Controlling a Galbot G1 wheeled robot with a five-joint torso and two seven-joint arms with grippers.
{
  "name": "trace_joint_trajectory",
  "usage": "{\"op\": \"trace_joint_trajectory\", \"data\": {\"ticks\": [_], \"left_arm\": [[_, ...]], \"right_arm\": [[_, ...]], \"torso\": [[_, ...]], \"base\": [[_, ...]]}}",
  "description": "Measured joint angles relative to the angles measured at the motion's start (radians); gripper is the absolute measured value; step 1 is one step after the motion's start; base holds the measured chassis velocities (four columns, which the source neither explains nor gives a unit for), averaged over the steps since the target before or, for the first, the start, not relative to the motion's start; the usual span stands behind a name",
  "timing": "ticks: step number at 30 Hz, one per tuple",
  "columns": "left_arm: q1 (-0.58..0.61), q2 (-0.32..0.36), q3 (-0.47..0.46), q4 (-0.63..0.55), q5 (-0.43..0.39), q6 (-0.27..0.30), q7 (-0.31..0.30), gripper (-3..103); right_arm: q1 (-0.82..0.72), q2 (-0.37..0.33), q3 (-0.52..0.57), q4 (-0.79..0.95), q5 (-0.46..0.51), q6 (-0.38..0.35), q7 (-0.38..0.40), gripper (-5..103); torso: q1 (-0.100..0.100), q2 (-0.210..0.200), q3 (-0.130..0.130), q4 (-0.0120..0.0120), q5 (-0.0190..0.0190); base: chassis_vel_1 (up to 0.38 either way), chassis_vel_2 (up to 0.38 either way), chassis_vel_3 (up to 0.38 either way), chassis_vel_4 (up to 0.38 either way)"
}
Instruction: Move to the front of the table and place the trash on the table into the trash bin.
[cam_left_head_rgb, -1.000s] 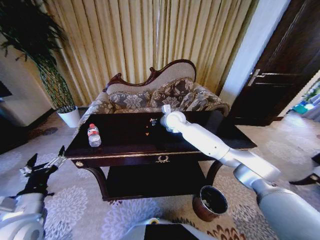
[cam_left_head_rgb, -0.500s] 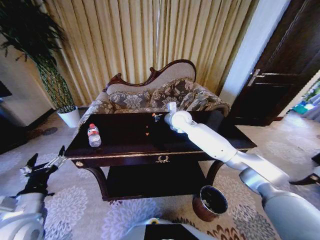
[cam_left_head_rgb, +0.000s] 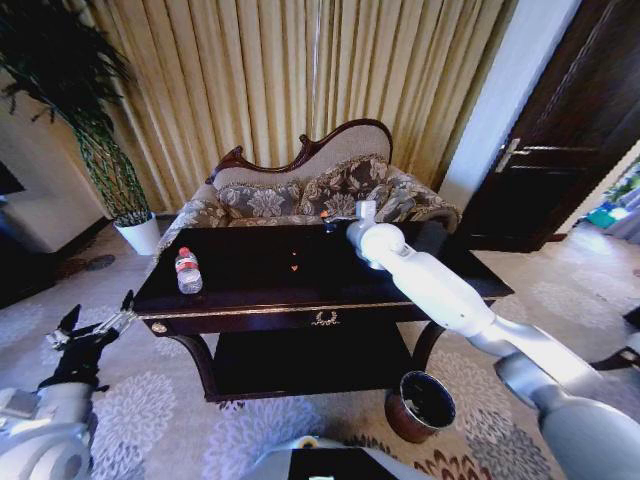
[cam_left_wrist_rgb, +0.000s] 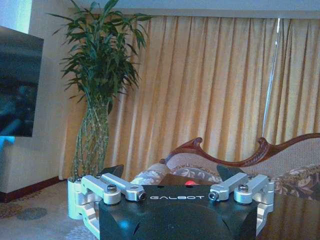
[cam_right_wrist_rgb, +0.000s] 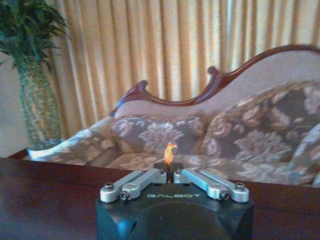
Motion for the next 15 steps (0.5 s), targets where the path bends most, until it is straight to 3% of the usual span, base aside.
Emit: {"op": "trace_joint_trajectory", "data": {"ticks": [5,15], "left_arm": [[0.0,0.005,0.005,-0.001,0.001,-0.001,0.015,100],[-0.018,0.028,0.017,0.028,-0.001,-0.019,0.029,100]], "right_arm": [[-0.064,-0.043,0.058,0.026,-0.086,0.062,-0.059,2],[-0.241,-0.129,0.234,0.055,-0.14,0.187,-0.145,2]], "torso": [[0.0,0.0,0.0,0.0,0.0],[0.0,0.0,0.0,-0.0002,0.0001]], "base": [[0.0,0.0,0.0,0.0],[0.0,0.0,0.0,0.0]]}}
